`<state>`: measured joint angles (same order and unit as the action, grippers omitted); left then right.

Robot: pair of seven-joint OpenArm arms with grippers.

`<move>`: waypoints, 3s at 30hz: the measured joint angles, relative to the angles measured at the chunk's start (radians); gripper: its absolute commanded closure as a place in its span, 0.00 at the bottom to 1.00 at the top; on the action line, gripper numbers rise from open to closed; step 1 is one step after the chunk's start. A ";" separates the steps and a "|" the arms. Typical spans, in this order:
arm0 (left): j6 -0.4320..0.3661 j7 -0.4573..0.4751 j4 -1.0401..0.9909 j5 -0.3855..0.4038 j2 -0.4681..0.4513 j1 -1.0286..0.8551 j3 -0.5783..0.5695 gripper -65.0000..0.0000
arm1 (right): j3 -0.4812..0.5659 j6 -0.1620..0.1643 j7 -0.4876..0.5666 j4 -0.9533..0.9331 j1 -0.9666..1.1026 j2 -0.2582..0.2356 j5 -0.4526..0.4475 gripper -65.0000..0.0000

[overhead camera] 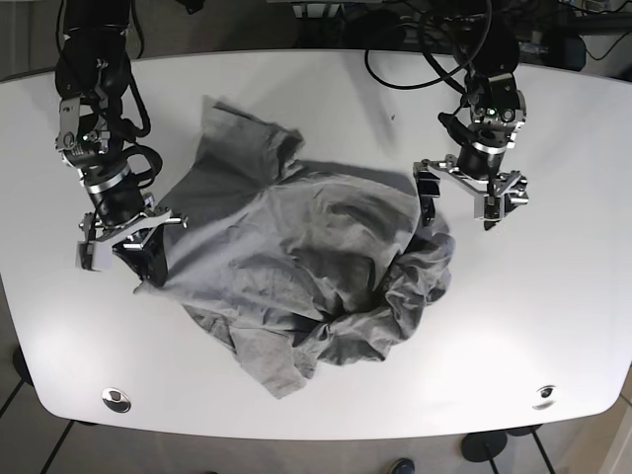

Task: Fold the T-shirt properly
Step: 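Lower both grippers onto the crumpled grey shirt and pinch its edges, then lift the shirt with both grippers and drag it across the table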

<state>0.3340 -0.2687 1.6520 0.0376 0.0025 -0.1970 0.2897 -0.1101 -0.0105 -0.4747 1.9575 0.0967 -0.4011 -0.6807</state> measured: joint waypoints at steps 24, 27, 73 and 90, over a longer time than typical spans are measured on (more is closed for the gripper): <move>0.048 0.000 -0.244 -0.004 -0.011 0.214 -0.313 0.00 | 0.073 -0.015 -0.005 0.010 -0.425 -0.191 -0.001 0.97; 0.056 0.006 -0.290 -0.005 -0.011 0.239 -0.349 0.00 | 0.072 -0.014 -0.005 0.010 -0.424 -0.192 0.000 0.97; 0.284 -0.523 -0.560 -0.001 -0.341 1.236 0.174 0.99 | 0.056 -0.173 -0.048 -0.616 -1.081 0.190 0.533 0.97; 0.364 -0.634 -0.339 0.001 -0.322 0.357 0.379 0.99 | -0.095 -0.076 -0.105 -0.136 0.022 0.304 0.527 0.97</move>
<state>0.6979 -0.9024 1.3132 0.0383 -0.3195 0.1604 0.6685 -0.2054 -0.0860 -0.5800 1.8217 0.1188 -0.0967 -0.1535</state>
